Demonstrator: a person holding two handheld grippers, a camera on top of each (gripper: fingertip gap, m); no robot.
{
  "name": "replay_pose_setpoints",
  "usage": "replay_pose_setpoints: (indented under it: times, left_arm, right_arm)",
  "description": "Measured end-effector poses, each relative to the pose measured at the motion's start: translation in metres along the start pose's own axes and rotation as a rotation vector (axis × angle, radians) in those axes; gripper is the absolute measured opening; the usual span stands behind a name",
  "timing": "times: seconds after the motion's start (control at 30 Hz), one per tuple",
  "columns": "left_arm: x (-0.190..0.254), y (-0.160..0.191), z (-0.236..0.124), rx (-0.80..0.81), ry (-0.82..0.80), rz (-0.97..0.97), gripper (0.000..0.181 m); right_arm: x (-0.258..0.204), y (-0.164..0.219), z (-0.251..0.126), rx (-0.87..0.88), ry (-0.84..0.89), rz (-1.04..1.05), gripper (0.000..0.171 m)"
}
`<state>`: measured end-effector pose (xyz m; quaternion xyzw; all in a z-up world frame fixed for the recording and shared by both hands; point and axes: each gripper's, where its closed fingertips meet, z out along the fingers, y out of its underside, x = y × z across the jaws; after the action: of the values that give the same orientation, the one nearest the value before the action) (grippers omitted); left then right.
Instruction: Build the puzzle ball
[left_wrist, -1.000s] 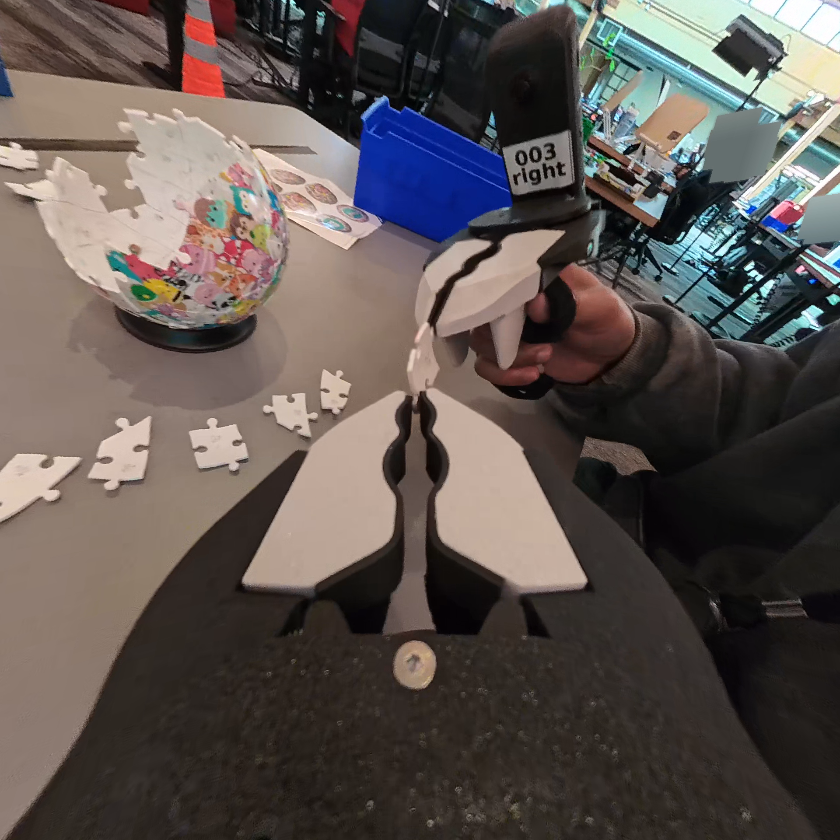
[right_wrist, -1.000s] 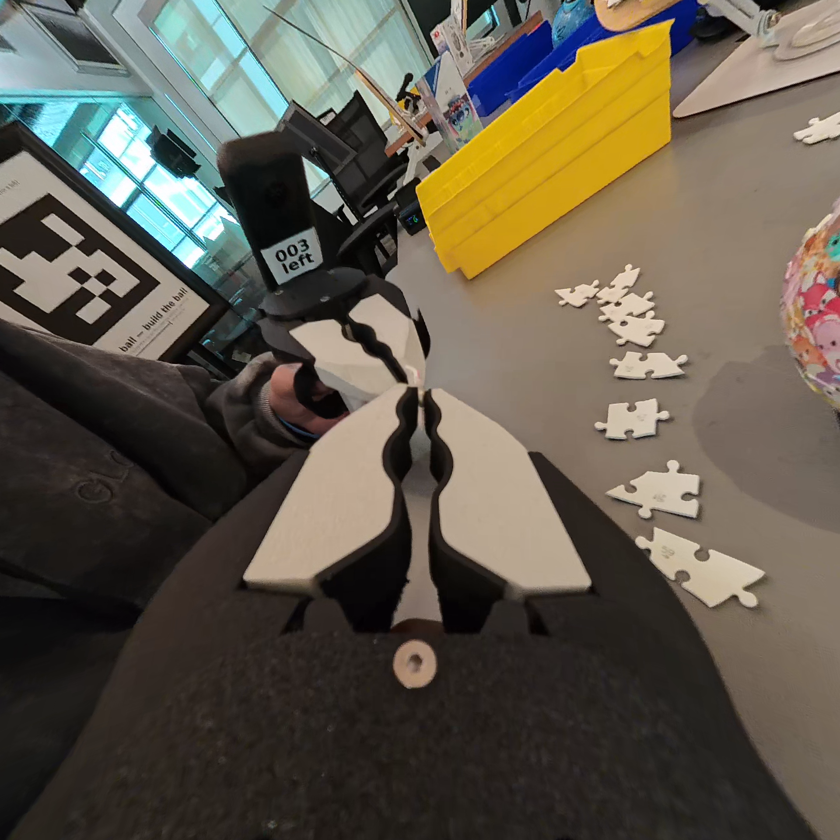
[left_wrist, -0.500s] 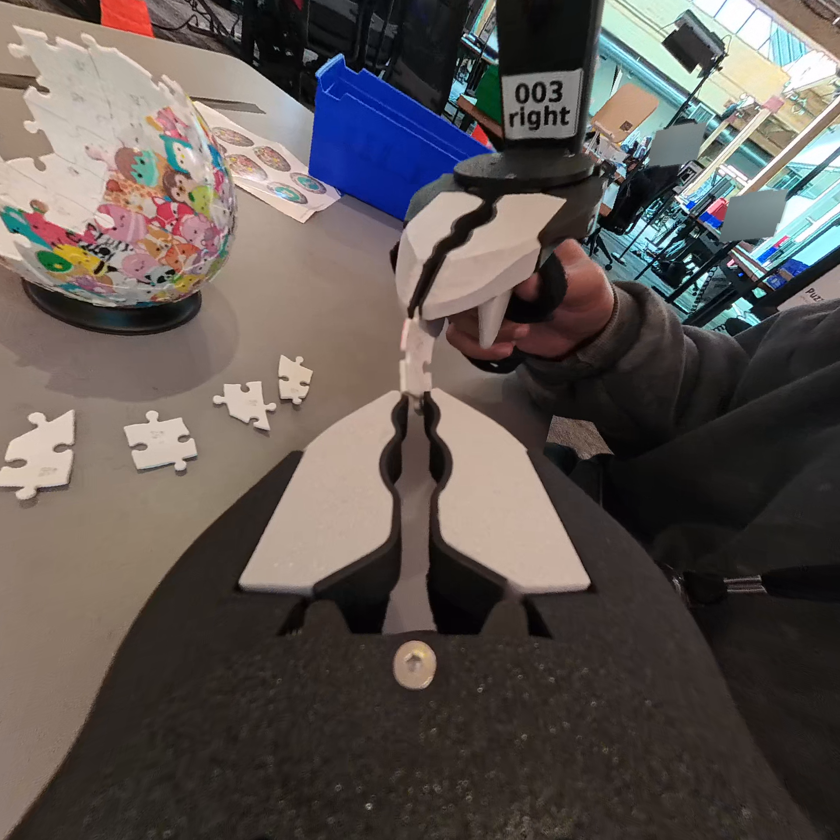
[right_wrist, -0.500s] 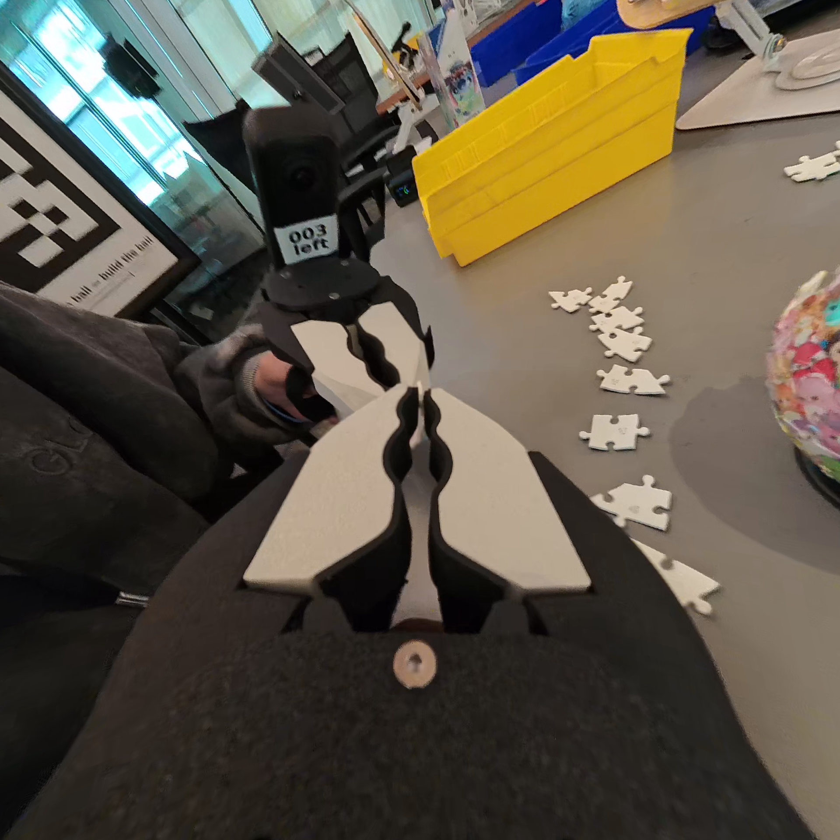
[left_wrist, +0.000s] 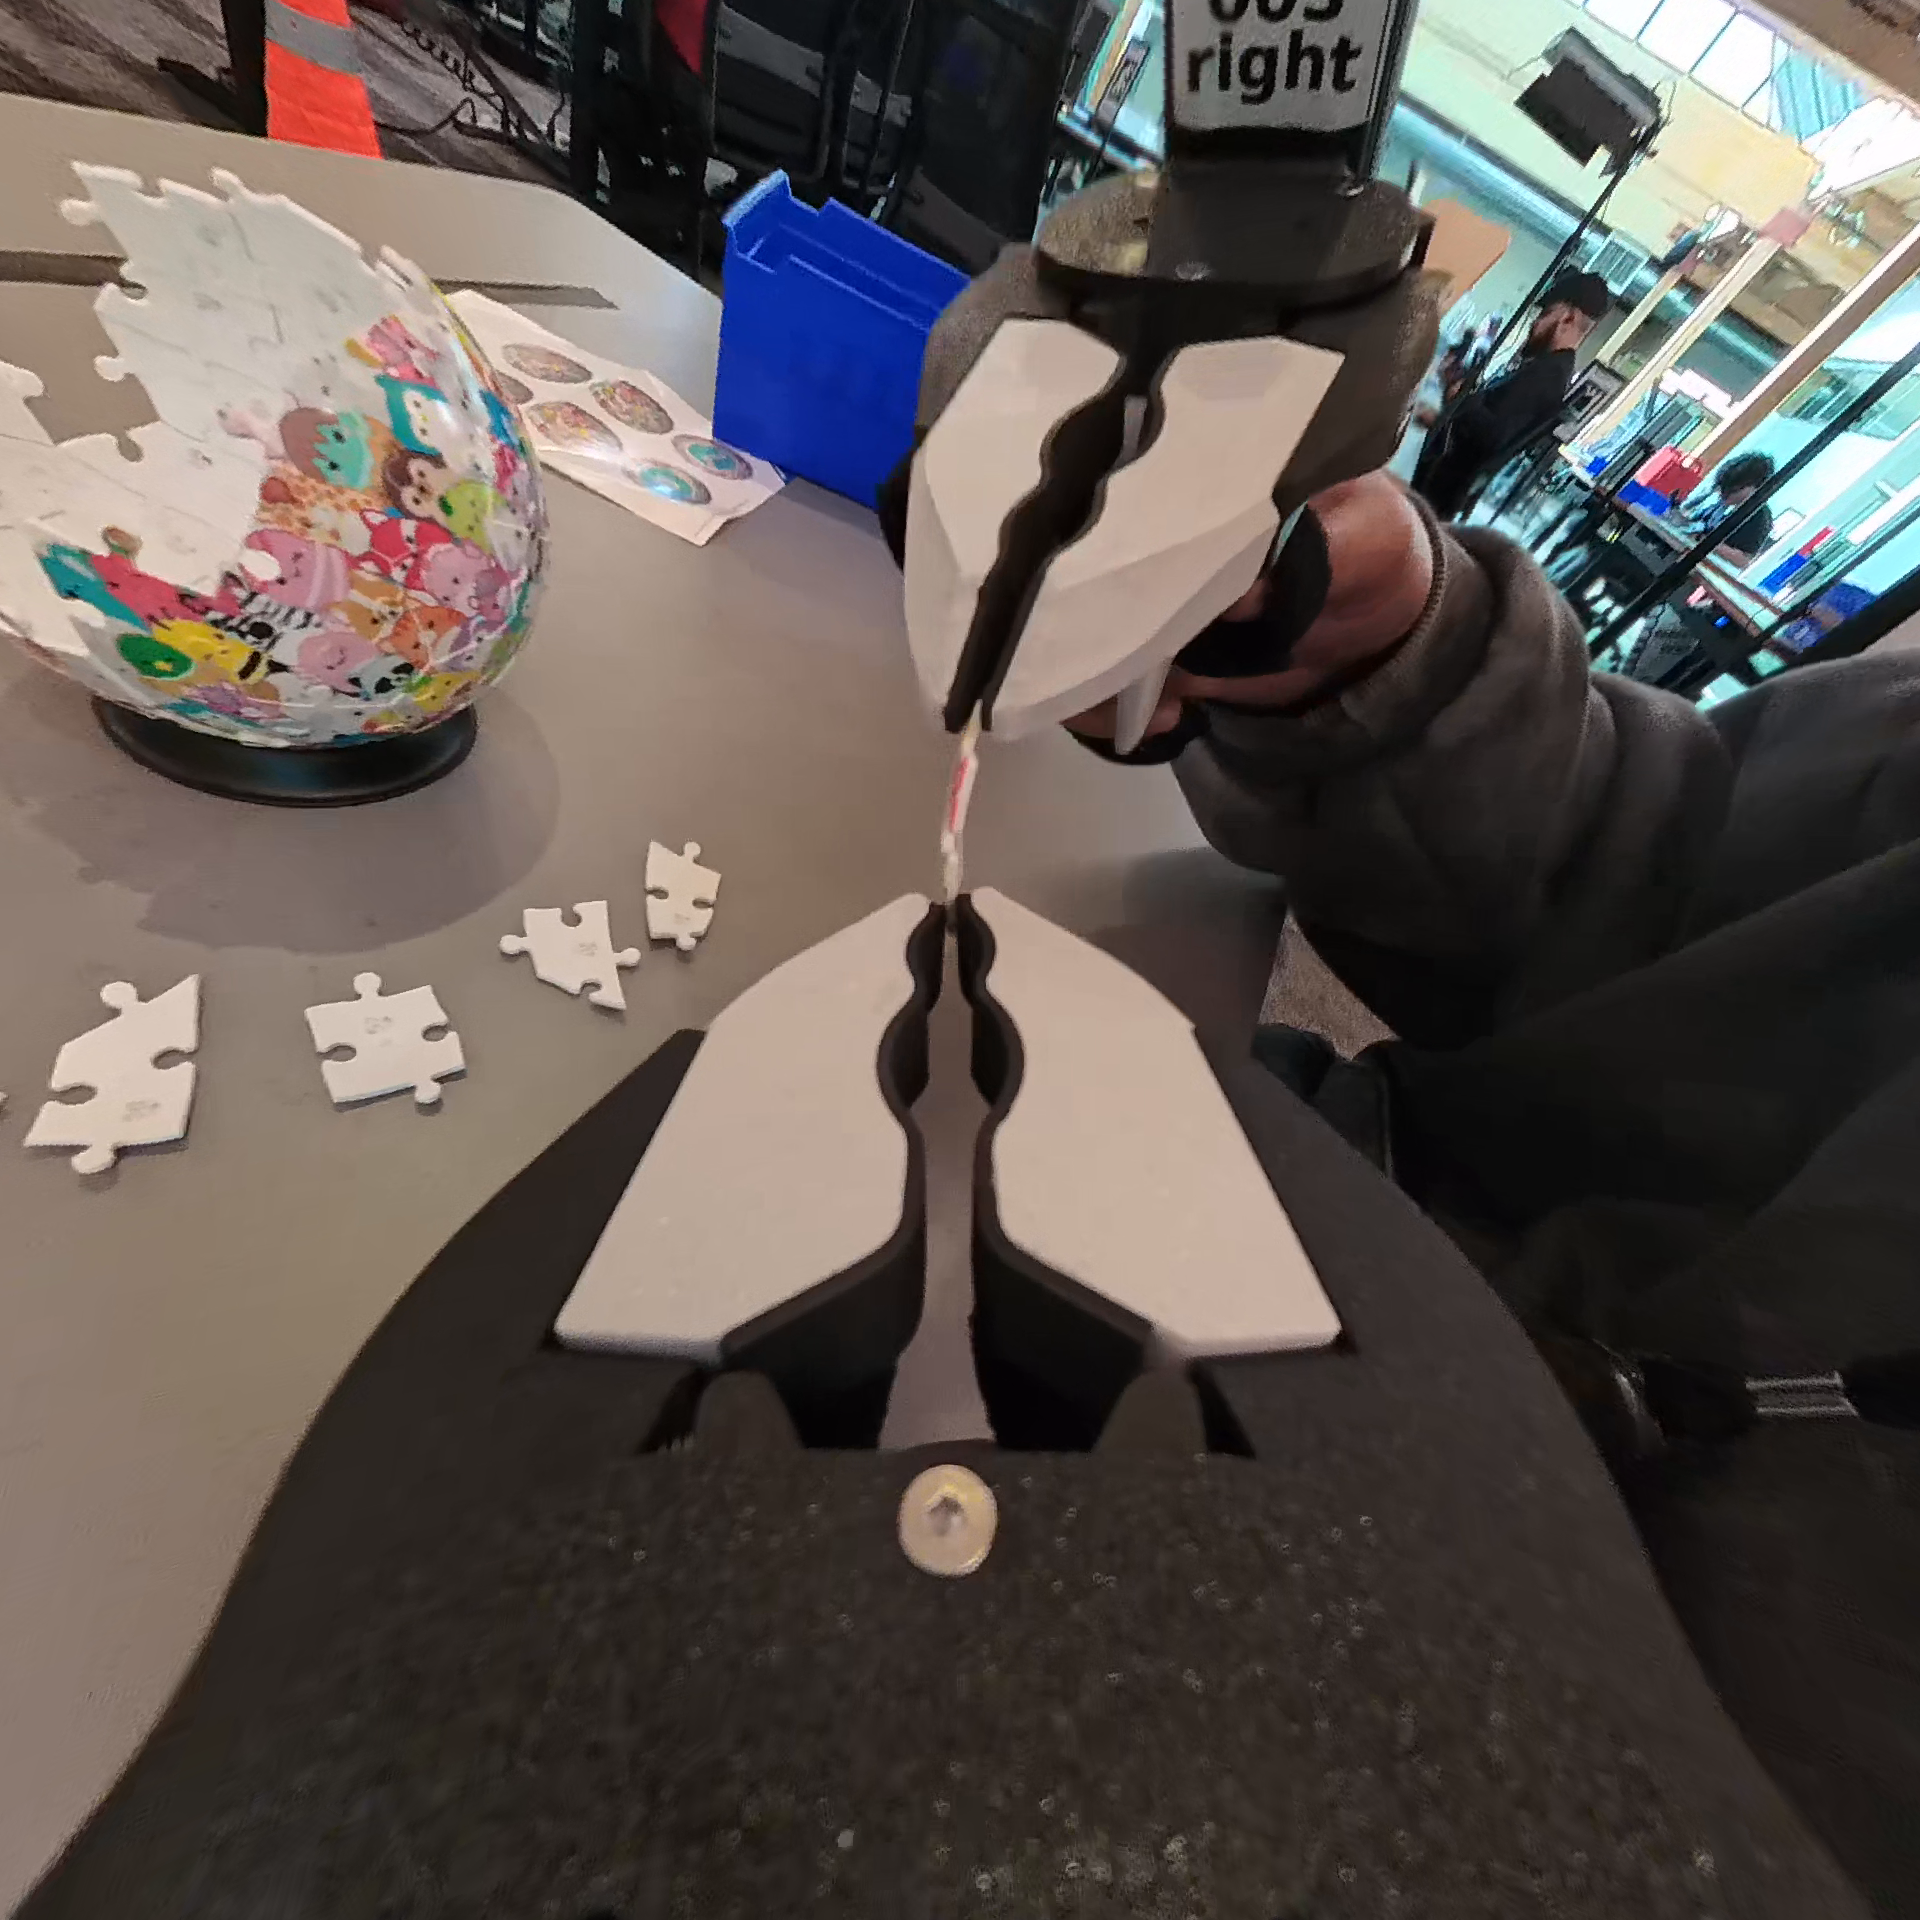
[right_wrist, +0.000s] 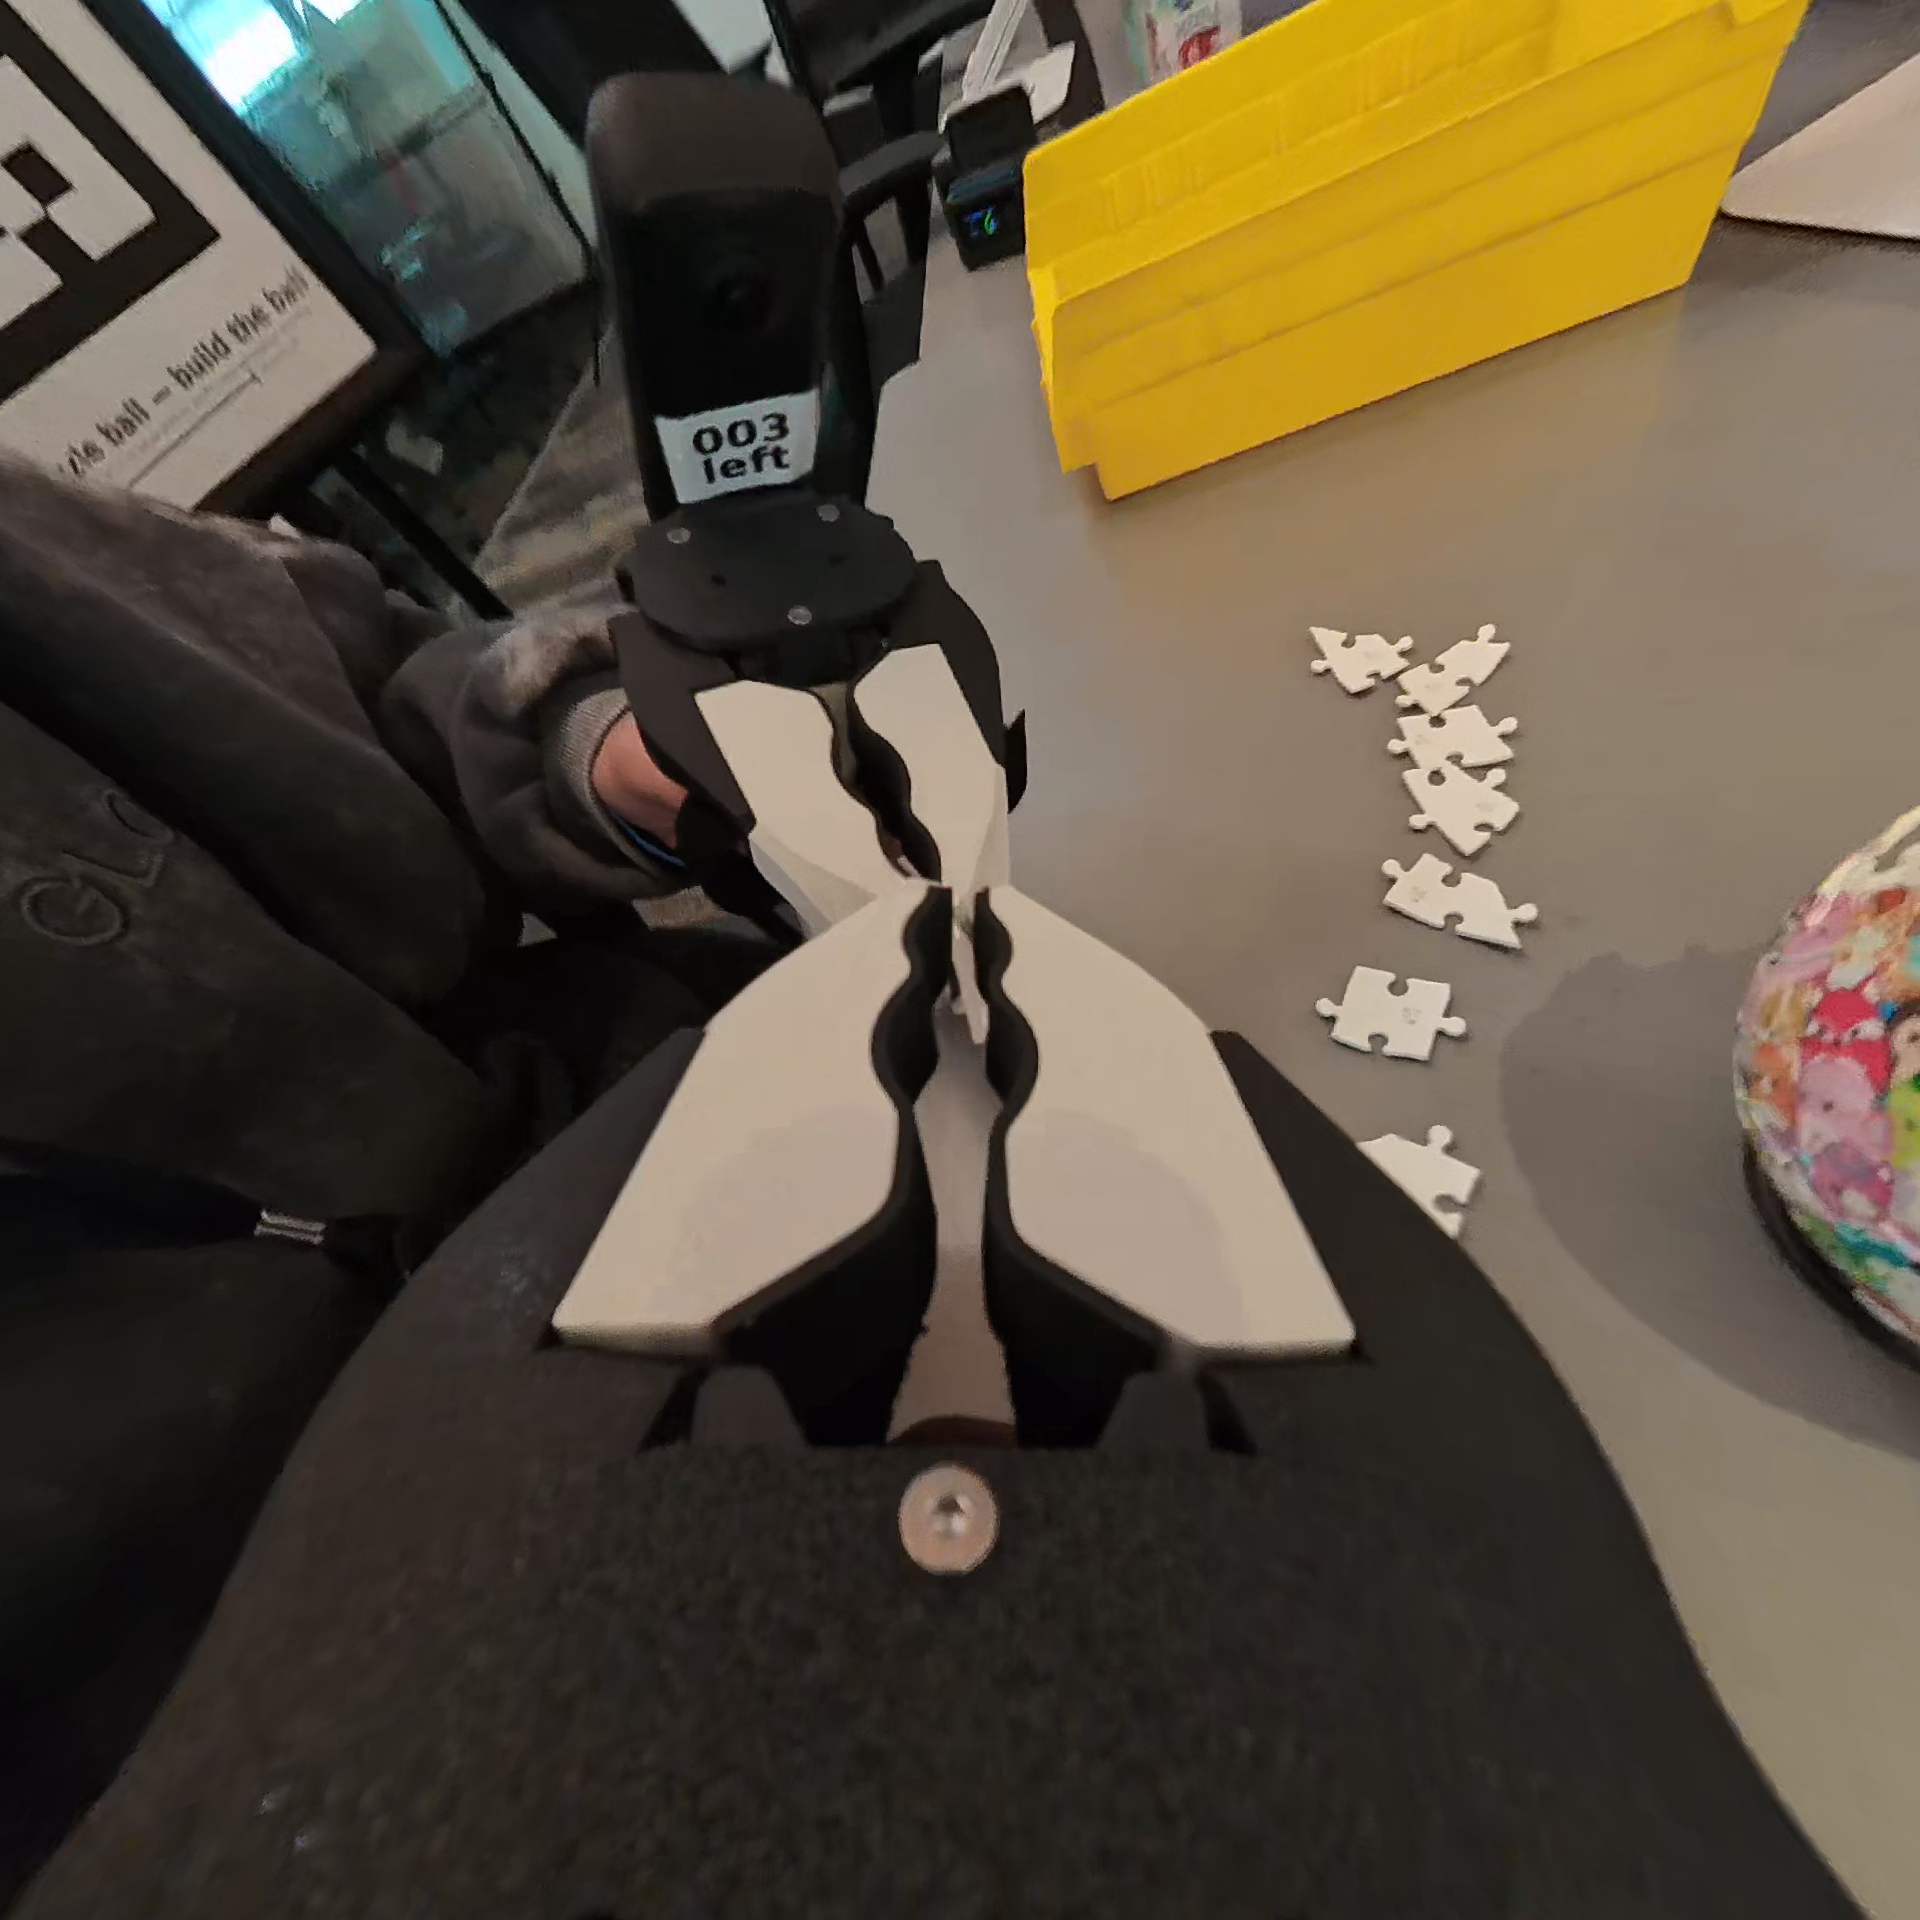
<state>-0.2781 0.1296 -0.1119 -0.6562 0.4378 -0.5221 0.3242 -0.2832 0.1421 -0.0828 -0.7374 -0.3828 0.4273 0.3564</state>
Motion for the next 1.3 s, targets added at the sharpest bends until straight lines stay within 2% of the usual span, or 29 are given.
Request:
replay_pose_setpoints:
  times: [0.23,0.47,0.83,1.1,1.17,1.23,1.3]
  left_arm:
    - [0.000,-0.008,-0.006,0.057,0.027,-0.043,0.002]
    - [-0.003,-0.008,-0.006,0.057,0.015,-0.042,0.002]
    - [-0.005,-0.005,-0.006,0.041,0.009,-0.042,0.002]
    - [-0.006,-0.009,-0.005,0.056,0.004,-0.036,0.002]
    - [-0.013,-0.012,-0.008,0.044,-0.015,-0.041,0.005]
    - [-0.025,-0.021,-0.015,0.044,-0.042,-0.036,0.023]
    - [-0.043,-0.033,-0.025,0.045,-0.085,-0.013,0.024]
  right_arm:
    - [0.000,-0.017,-0.018,-0.294,0.054,-0.367,0.021]
    - [0.011,0.003,-0.002,-0.651,0.191,-0.672,0.013]
    - [0.008,-0.004,0.001,-0.673,0.183,-0.692,0.007]
    - [0.007,-0.005,-0.002,-0.765,0.136,-0.709,0.002]
    - [0.018,-0.022,-0.012,-0.784,0.185,-0.762,0.002]
    - [0.037,-0.057,-0.034,-0.799,0.280,-0.815,0.002]
    - [0.061,-0.098,-0.054,-0.794,0.373,-0.830,0.002]
